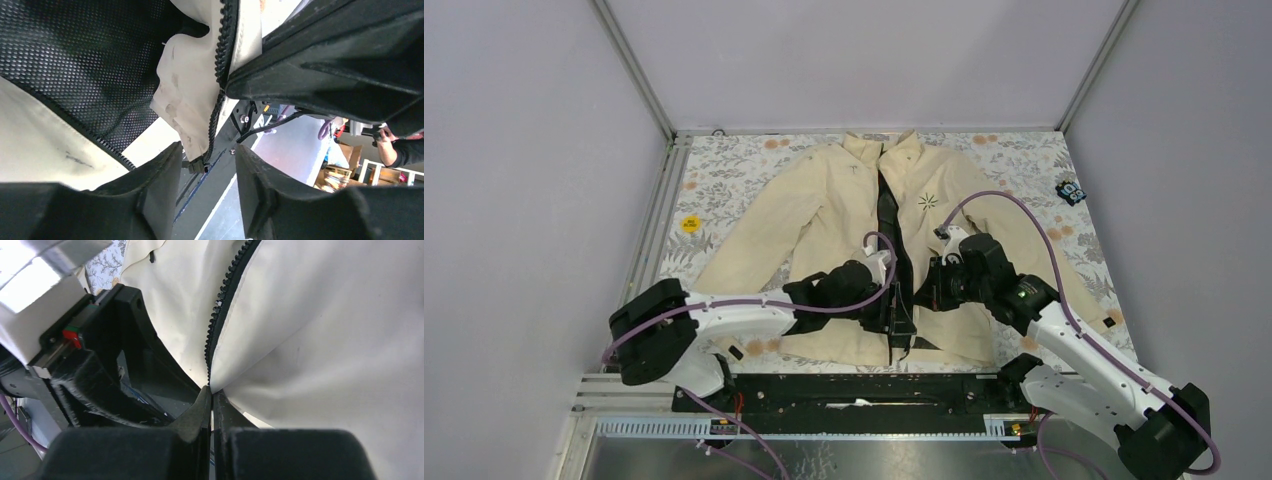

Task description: Zip up the jacket

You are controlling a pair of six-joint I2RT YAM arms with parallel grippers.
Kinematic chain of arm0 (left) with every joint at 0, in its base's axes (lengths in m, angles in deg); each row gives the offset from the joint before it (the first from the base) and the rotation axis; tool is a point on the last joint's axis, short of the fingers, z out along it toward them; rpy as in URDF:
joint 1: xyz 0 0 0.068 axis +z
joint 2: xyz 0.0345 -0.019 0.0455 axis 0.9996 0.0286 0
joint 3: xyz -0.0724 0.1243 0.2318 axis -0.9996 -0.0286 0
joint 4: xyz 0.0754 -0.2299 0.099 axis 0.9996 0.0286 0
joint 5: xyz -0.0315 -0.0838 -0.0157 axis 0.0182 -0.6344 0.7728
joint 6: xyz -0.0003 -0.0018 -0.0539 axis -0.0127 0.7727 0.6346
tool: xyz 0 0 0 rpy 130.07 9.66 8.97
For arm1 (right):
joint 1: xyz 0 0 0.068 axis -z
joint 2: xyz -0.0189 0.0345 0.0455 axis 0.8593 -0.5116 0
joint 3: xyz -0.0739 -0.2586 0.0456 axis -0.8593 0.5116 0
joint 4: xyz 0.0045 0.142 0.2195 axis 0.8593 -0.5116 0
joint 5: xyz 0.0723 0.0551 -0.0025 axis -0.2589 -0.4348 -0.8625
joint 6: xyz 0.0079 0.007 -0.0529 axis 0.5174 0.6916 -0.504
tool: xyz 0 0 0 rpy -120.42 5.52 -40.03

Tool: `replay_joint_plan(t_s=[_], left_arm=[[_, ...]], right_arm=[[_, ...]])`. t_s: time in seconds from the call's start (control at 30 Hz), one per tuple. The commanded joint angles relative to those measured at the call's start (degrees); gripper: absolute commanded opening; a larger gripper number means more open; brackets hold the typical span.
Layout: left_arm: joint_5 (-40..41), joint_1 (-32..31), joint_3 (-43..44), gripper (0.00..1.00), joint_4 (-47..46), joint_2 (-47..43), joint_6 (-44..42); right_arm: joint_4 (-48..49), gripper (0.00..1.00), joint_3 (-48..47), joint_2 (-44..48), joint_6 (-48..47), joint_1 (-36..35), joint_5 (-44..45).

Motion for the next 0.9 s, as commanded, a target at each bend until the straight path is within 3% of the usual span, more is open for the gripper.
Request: replay_joint_plan(t_s=[0.0,0.3,0.47,0.5,0.63,0.87], left_arm=[[-3.3,0.3,3.0,0.41,-7.0,2.0,0.4],[-4.9,0.3,3.6,0.25,-10.7,5.9,1.7],[-4.5,0.5,3.0,0.01,-11.0,5.6,1.7],[-4.7,0.8,2.5,0.0,-11.6,5.5,2.0],[-8.6,2.7,-1.6,0.0,-19.3,5.4,5.5],[-13.4,5.3,-6.4,0.0,-28.8,7.2,9.4]], right_arm=[[-0.2,0.0,-0.7,1.0,0.2,0.3,-2.1],[0.3,0.0,0.2,1.5,1.2,0.3,-3.0],[0.0,0.0,0.1,1.8,2.3,0.3,-1.6],[-0.9,0.05,0.1,2.0,3.2,0.3,0.0],[-6.8,0.45,-1.5,2.1,6.6,0.3,7.0],[-10.6,0.7,0.8,6.8,11.2,0.3,8.9]])
